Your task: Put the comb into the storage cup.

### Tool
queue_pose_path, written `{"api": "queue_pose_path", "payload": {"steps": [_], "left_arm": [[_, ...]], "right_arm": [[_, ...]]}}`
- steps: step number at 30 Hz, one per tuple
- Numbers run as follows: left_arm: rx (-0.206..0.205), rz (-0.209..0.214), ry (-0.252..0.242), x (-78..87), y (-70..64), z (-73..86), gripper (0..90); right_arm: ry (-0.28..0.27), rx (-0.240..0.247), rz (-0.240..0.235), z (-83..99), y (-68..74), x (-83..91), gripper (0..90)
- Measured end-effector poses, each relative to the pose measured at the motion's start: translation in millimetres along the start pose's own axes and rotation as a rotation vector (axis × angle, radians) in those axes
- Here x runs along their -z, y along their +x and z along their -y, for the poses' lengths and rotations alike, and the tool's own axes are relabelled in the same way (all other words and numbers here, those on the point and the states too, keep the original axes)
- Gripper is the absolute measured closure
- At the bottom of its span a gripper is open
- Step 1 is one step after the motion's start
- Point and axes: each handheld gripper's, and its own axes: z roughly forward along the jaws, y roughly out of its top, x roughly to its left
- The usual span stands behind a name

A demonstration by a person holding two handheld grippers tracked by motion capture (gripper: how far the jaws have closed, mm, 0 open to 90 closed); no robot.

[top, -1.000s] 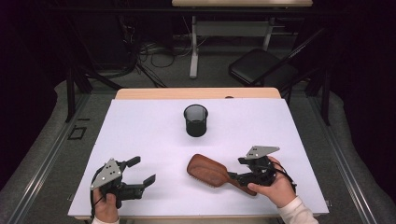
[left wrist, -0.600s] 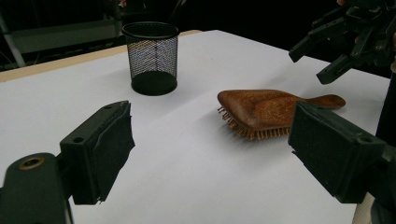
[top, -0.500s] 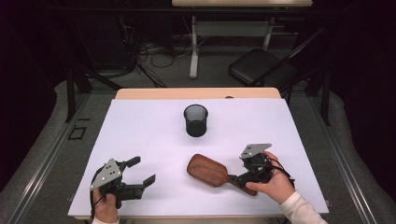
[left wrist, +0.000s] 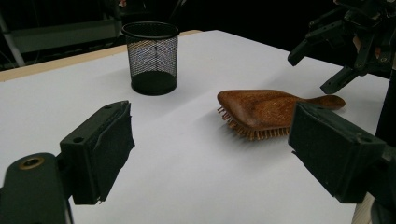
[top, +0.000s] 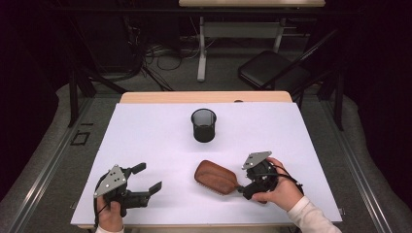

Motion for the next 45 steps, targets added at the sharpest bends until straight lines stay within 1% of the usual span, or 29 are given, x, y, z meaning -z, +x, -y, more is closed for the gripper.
{"api": "queue_pose_path", "payload": {"steps": [4, 6, 11, 14, 16, 18, 20, 22, 23, 24, 26, 30, 31, 34, 39, 40, 45], "left_arm": [[0.000, 0.000, 0.000, 0.1, -0.1, -0.1, 13.9], [0.001, -0.001, 0.001, 0.0, 0.1, 0.0, 13.9], [0.001, -0.005, 0.002, 0.0, 0.1, 0.0, 13.9], [0.002, -0.005, 0.002, 0.1, 0.1, 0.0, 13.9], [0.002, -0.005, 0.002, 0.1, 0.0, 0.0, 14.0], [0.001, -0.001, 0.002, -0.1, 0.1, 0.1, 13.9], [0.001, -0.001, 0.001, -0.1, 0.0, 0.0, 13.9], [0.001, -0.004, 0.003, 0.0, 0.0, 0.0, 13.9], [0.001, -0.002, 0.003, -0.1, 0.2, 0.0, 14.0], [0.001, -0.005, 0.003, 0.0, 0.1, 0.0, 13.9], [0.001, -0.002, 0.002, -0.1, 0.2, 0.1, 13.9], [0.001, -0.004, 0.004, 0.0, 0.1, 0.1, 14.0], [0.001, -0.004, 0.003, 0.1, 0.2, 0.1, 13.9], [0.001, -0.005, 0.003, 0.1, 0.2, 0.1, 13.9], [0.001, -0.005, 0.004, -0.1, 0.1, 0.1, 13.9], [0.001, -0.005, 0.004, 0.0, 0.2, 0.2, 13.9], [0.002, -0.006, 0.004, 0.1, 0.3, 0.3, 14.0]], "right_arm": [[0.014, 0.024, -0.005, -1.2, 2.4, -1.8, 15.8], [0.025, 0.047, -0.013, -1.8, 3.1, -3.3, 17.6], [0.046, 0.073, -0.028, -2.9, 5.6, -7.1, 22.7], [0.059, 0.071, -0.040, -3.8, 7.0, -8.0, 25.0], [0.064, 0.079, -0.052, -4.0, 7.7, -9.0, 27.9], [0.087, 0.091, -0.057, -4.2, 8.4, -9.8, 29.5], [0.101, 0.093, -0.066, -3.9, 9.4, -12.2, 30.5], [0.117, 0.096, -0.056, -3.9, 10.8, -13.6, 31.3], [0.115, 0.101, -0.053, -3.8, 11.0, -14.6, 33.3], [0.124, 0.101, -0.059, -4.1, 11.2, -14.9, 37.4], [0.134, 0.096, -0.073, -4.5, 11.0, -16.7, 37.7], [0.152, 0.103, -0.065, -5.3, 11.7, -19.6, 37.9], [0.157, 0.095, -0.067, -5.5, 12.0, -20.6, 38.2], [0.177, 0.093, -0.074, -5.8, 12.5, -22.5, 42.3], [0.221, 0.075, -0.087, -5.7, 11.6, -27.4, 45.9], [0.225, 0.070, -0.088, -5.6, 11.5, -28.1, 46.5], [0.237, 0.078, -0.089, -5.6, 11.6, -31.1, 50.8]]}}
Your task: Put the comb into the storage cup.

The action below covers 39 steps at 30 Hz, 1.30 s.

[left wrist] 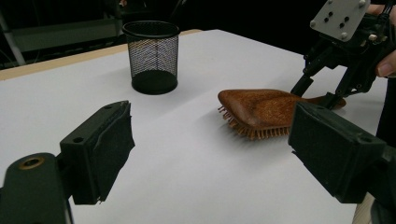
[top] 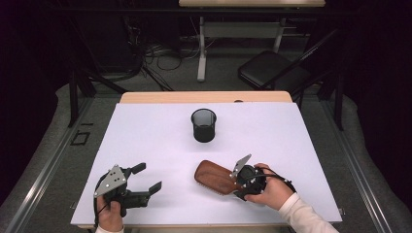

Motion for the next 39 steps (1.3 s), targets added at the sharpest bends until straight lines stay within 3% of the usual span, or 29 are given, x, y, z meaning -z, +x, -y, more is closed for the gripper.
{"api": "queue_pose_path", "payload": {"steps": [18, 39], "left_arm": [[0.004, -0.004, 0.007, -0.1, 0.2, 0.2, 13.9], [0.006, 0.000, 0.005, 0.0, 0.4, 0.3, 14.1]], "right_arm": [[0.018, 0.010, -0.016, -0.9, -0.1, -8.2, 63.8], [0.023, 0.008, -0.022, -0.7, -0.9, -10.9, 69.6]]}}
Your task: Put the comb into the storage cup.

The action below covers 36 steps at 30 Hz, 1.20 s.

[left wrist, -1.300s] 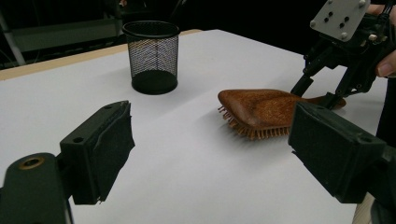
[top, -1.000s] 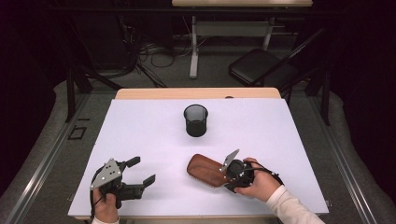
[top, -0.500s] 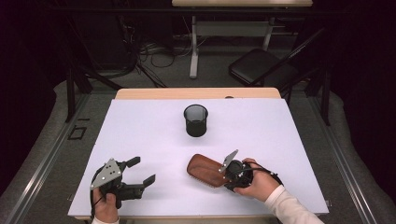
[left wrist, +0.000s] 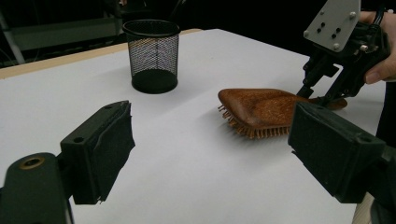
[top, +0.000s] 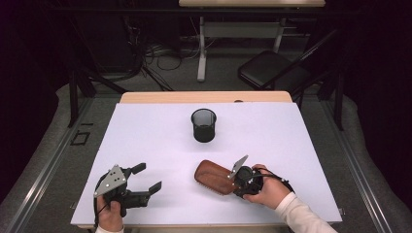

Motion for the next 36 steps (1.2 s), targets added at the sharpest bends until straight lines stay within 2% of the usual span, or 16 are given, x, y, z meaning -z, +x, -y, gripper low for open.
{"api": "queue_pose_path", "payload": {"steps": [17, 31, 36], "left_arm": [[-0.002, 0.004, 0.001, -0.4, 0.2, 0.0, 14.1], [0.000, 0.006, 0.001, -0.9, 0.4, 0.3, 14.1], [0.000, 0.005, 0.002, -1.0, 0.5, 0.4, 14.1]], "right_arm": [[-0.009, -0.016, -0.010, 1.1, -1.4, 0.1, 70.9], [0.004, -0.005, 0.025, 0.1, 1.7, 1.1, 71.6], [-0.008, 0.001, 0.036, 0.2, 3.3, 1.9, 71.8]]}}
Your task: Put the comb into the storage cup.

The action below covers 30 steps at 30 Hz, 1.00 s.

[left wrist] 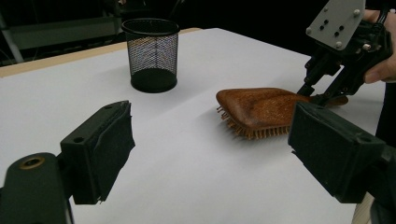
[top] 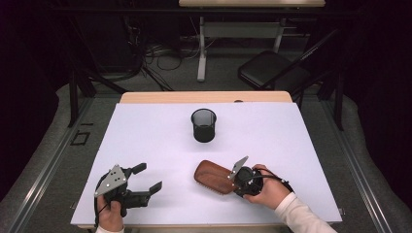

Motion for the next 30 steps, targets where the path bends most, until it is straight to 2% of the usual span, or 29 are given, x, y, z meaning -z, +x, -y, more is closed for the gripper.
{"api": "queue_pose_path", "payload": {"steps": [30], "left_arm": [[0.000, -0.001, 0.000, 0.0, 0.1, 0.1, 14.2]], "right_arm": [[-0.087, -0.032, -0.003, 6.3, 1.2, 3.5, 72.2]]}}
